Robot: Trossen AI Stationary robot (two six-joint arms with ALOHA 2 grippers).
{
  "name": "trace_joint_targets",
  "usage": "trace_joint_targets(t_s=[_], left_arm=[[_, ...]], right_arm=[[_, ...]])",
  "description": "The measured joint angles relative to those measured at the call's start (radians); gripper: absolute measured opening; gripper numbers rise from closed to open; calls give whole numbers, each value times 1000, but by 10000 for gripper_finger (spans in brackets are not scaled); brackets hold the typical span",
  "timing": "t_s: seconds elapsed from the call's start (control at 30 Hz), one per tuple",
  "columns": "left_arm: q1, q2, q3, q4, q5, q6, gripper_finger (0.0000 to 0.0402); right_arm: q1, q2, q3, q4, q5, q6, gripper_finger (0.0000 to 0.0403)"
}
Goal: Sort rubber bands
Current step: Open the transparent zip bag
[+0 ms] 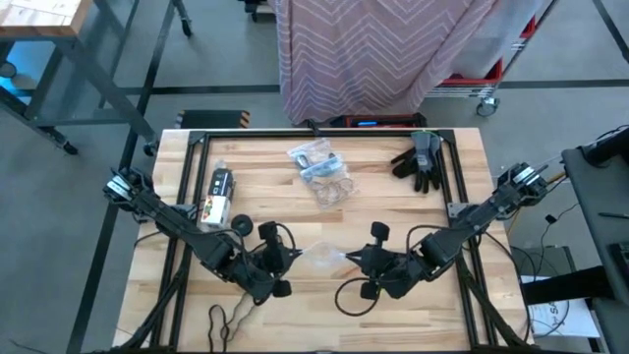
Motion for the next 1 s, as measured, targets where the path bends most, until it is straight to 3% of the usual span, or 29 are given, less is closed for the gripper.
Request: trace_joint_targets(t_s=[0.27,0.47,0.87,1.0], left_arm=[[0,-5,0,6,-2,0,0],[0,-5,0,8,-2,0,0],[-9,-15,0,-4,-2,0,0],[-12,-23,0,-4,-2,0,0]], right_arm=[[-21,0,-19,15,0,36,42],[-38,1,-61,109,1,2,5],[3,-17,-61,154,159,-91,1],[25,-16,-85,299,167,-168,0]])
